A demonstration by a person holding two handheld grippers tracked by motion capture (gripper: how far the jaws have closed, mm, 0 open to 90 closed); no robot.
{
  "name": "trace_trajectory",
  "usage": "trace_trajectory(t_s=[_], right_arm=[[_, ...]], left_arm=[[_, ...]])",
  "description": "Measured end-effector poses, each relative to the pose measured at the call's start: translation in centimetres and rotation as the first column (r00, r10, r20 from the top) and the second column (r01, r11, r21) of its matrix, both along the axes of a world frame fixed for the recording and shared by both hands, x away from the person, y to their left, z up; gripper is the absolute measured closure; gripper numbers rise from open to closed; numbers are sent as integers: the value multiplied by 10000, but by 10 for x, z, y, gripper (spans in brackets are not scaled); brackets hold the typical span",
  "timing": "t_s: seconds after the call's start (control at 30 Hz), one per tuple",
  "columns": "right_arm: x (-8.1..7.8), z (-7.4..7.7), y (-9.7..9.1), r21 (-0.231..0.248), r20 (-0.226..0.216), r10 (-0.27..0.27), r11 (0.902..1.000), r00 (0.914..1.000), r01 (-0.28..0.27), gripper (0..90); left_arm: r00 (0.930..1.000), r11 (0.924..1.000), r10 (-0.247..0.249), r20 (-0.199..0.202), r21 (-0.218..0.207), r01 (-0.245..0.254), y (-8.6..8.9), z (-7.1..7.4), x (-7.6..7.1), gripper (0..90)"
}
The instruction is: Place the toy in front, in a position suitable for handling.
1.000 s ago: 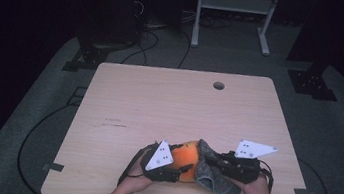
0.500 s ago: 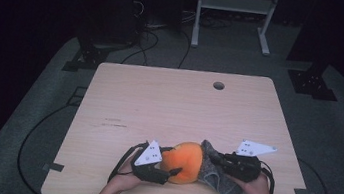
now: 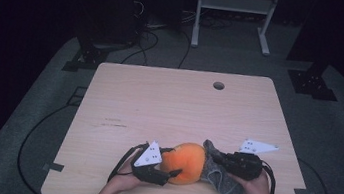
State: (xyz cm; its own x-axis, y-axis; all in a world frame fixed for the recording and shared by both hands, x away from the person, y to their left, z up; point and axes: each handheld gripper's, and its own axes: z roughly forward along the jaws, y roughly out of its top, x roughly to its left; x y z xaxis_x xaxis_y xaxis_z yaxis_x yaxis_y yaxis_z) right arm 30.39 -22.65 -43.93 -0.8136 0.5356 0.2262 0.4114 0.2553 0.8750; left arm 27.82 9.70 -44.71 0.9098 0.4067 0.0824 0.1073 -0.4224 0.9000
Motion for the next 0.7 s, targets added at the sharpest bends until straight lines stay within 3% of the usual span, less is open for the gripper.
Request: trace_trajectory(t_s=[0.07,0.13,0.2,0.27,0.33,0.37,0.4,0.43,0.53,0.57,0.67,0.7], right_arm=[[-2,5,4,504,239,304,9982,9993,-316,800],[-3,8,10,430,345,493,9978,9982,-508,800],[-1,4,11,303,191,476,9984,9987,-482,800],[2,1,8,-319,35,74,9995,10000,-73,800],[2,-2,3,-519,-116,-117,9986,9999,111,801],[1,-1,1,-463,-92,-76,9989,9999,72,800],[-3,5,-1,-73,158,135,9999,9998,-134,800],[-3,5,-1,-73,158,135,9999,9998,-134,800],[-8,18,4,909,595,624,9936,9963,-677,799],[-9,20,10,924,706,807,9919,9942,-871,799],[-8,13,14,244,558,763,9967,9955,-777,797],[-6,8,13,231,349,670,9974,9971,-678,798]], left_arm=[[10000,10000,-73,39,31,73,-1,0,0,302],[9999,9999,-135,94,81,134,-2,-1,-1,303],[9998,9999,-136,113,61,135,-2,-1,-2,302],[9998,9998,-156,137,80,155,-2,-1,-2,302],[9995,9997,-235,227,120,233,-3,0,-3,299],[9992,9995,-292,255,113,289,-4,-1,-4,299],[9991,9995,-311,295,114,308,-4,-1,-4,297],[9989,9993,-354,317,123,350,-4,-1,-5,297],[9967,9978,-627,507,241,616,-6,-1,-7,295],[9955,9968,-744,595,320,726,-7,-1,-9,294],[9946,9957,-860,576,396,838,-8,-1,-10,293],[9943,9955,-885,597,392,863,-8,-2,-11,293]])
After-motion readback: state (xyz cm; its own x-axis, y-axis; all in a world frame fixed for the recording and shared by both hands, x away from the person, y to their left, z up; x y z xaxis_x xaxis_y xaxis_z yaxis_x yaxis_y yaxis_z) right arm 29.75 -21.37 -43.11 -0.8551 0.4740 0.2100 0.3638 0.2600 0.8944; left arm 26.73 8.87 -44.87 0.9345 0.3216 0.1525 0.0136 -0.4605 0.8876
